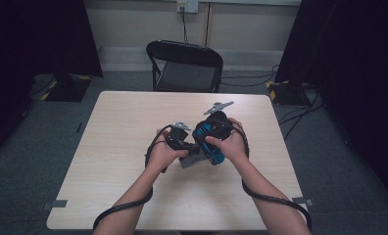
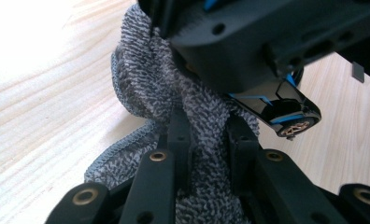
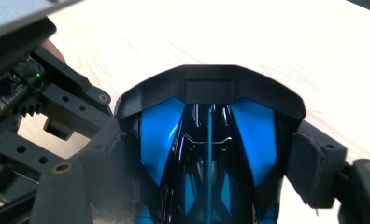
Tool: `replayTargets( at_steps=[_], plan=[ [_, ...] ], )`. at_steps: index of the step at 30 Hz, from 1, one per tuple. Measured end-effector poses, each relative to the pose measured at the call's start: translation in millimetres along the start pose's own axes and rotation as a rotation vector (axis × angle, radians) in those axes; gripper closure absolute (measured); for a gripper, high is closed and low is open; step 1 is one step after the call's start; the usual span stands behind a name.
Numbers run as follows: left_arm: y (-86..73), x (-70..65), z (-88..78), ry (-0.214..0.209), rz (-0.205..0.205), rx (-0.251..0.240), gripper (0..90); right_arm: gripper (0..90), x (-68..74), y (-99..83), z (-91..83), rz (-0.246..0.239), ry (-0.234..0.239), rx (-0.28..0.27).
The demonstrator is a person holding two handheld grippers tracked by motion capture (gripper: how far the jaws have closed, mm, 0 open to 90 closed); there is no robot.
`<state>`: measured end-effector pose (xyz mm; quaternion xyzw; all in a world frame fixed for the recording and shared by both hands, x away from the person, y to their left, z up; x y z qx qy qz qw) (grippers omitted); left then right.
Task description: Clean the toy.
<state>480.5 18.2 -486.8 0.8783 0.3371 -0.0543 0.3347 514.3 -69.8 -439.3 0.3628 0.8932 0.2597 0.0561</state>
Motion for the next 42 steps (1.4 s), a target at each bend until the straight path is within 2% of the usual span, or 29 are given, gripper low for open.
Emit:
replayTargets(
  at_steps=[9,15,27,42],
  plan=[
    [-2.9,-5.7,4.6,-0.015,0.006,0.011,75.6,25.4,0.2,7.2,-1.7,-0.001,0.002,-0.004],
    [-2.4,-11.1,7.1,-0.016,0.026,0.025,75.6,25.4,0.9,11.4,-4.8,0.001,-0.003,-0.009],
    [-6.2,-18.5,14.4,-0.029,0.039,0.04,75.6,25.4,-0.3,13.8,-7.7,0.007,-0.007,-0.013],
    [-8.6,-26.7,19.4,-0.057,0.054,0.041,75.6,25.4,-12.9,12.6,-15.7,0.042,-0.022,-0.032]
  ],
)
Point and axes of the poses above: each handheld gripper's, and its own axes: z roughly forward along the jaws, y roughly out of its top, x roughly to its left, the point moved 7 cm from there along z, roughly forward along the jaws, and after that the axes turned 13 degrees about x, right-handed, at the moved point
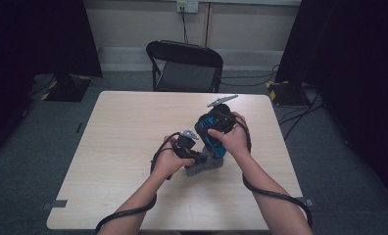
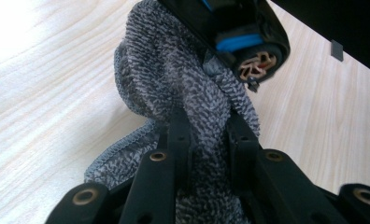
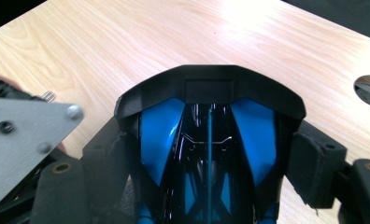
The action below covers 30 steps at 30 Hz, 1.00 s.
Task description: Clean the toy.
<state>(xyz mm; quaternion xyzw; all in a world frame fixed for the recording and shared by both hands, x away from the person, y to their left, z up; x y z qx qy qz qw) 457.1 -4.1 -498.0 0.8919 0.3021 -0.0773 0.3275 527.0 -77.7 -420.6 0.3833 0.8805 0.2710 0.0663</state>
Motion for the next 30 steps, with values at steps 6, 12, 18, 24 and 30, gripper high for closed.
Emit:
replayTargets(
  at_steps=[6,12,18,24,30],
  plan=[
    [-5.0,-6.7,6.0,-0.015,0.017,0.024,75.6,25.4,-5.7,2.9,-5.8,0.024,-0.004,-0.018],
    [-12.2,0.8,-3.4,0.004,0.014,0.031,75.6,25.4,-15.1,1.8,-13.5,0.044,-0.002,-0.037],
    [-24.5,23.9,-32.0,0.063,-0.021,0.008,75.5,25.4,-34.9,-13.1,-21.7,0.075,-0.02,-0.028],
    [-43.1,48.7,-58.1,0.12,-0.068,-0.009,75.5,25.4,-56.7,-37.4,-23.3,0.101,-0.048,0.005],
    [-57.2,68.5,-81.0,0.16,-0.121,-0.04,75.5,25.4,-74.5,-61.5,-19.2,0.129,-0.069,0.042]
  ],
)
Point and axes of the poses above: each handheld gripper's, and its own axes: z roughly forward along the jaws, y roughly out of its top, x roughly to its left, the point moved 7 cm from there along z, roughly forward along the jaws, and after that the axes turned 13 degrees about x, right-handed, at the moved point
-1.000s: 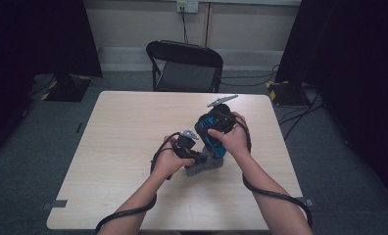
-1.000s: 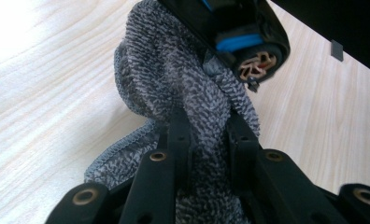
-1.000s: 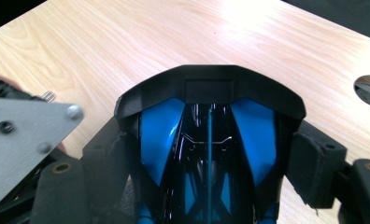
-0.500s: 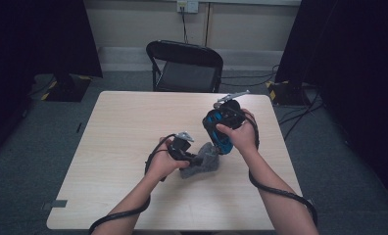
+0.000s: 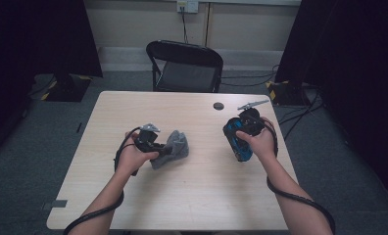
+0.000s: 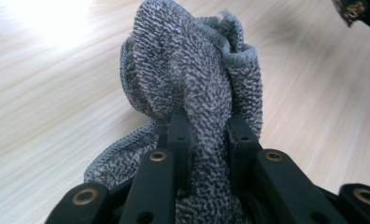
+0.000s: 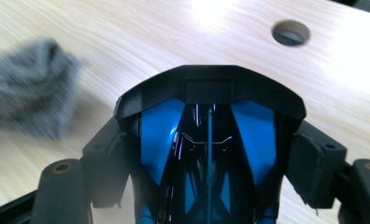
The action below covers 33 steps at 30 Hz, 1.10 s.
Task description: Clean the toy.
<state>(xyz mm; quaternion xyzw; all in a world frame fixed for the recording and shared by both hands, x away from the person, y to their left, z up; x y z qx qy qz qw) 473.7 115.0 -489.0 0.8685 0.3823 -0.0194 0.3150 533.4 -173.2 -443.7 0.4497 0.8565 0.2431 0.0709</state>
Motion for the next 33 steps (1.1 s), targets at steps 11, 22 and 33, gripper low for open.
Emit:
replayTargets(
  at_steps=[11,22,33],
  plan=[
    [-13.0,28.2,-16.6,0.049,-0.049,-0.026,75.5,25.4,-18.4,-23.5,8.0,0.029,-0.019,0.046],
    [-28.5,49.1,-16.3,0.103,-0.078,-0.024,75.5,25.4,-26.6,-44.0,29.6,0.029,-0.037,0.125],
    [-28.4,55.0,-5.9,0.114,-0.069,-0.015,75.3,25.3,-26.8,-38.6,50.1,0.019,-0.048,0.143]
  ],
)
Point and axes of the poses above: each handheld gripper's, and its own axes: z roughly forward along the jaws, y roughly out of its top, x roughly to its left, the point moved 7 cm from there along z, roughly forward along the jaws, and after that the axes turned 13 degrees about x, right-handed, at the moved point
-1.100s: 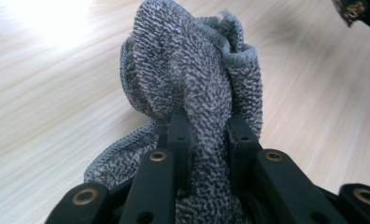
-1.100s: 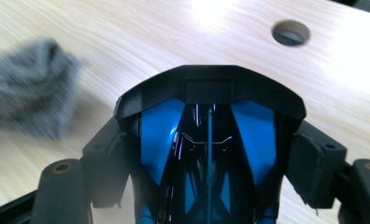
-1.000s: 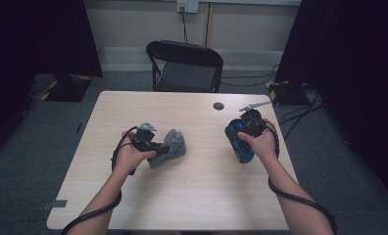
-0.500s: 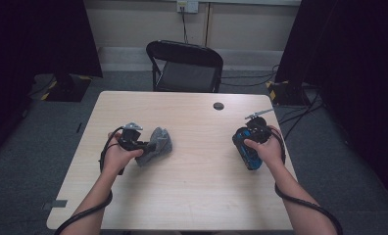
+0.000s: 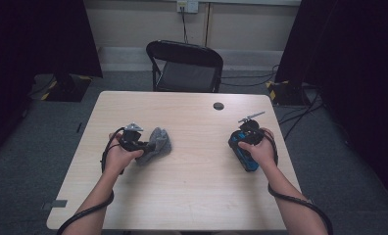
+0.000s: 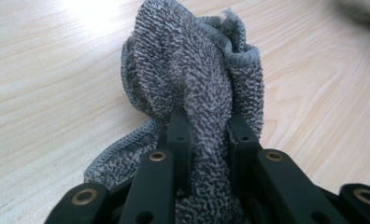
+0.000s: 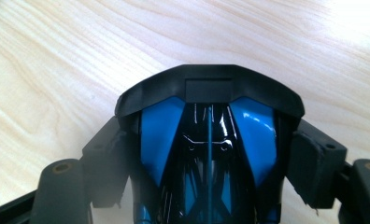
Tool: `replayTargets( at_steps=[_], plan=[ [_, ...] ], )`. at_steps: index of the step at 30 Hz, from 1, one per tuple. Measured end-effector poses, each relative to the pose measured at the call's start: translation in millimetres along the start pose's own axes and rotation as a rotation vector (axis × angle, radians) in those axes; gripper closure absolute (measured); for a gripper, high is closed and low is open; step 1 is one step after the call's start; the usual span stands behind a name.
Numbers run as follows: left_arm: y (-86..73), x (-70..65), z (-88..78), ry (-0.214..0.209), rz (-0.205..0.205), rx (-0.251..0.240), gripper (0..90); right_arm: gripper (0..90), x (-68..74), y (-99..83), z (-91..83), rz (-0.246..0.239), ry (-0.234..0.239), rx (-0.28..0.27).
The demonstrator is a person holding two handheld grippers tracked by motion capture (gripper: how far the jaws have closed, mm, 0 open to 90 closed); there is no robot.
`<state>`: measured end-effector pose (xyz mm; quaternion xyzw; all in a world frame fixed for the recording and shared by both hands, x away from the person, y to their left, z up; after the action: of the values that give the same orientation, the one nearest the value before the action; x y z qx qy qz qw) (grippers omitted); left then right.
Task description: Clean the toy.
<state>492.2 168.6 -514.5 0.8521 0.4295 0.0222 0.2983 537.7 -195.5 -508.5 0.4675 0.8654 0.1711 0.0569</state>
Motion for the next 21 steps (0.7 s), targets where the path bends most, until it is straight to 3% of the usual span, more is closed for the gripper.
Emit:
replayTargets(
  at_steps=[12,21],
  plan=[
    [2.0,8.1,14.4,0.016,0.006,0.014,74.6,25.2,-11.5,15.4,28.7,0.026,-0.009,0.001],
    [5.9,7.8,21.5,0.023,0.009,0.026,73.3,25.0,-12.3,16.7,34.9,0.039,-0.023,-0.017]
  ],
)
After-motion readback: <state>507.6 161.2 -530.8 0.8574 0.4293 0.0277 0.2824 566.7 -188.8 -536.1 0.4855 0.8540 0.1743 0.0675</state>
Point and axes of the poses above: each handheld gripper's, and its own axes: z roughly forward along the jaws, y roughly out of its top, x roughly to its left, the point moved 7 cm from there along z, roughly forward along the jaws, and after that the axes turned 13 degrees about x, right-handed, at the moved point
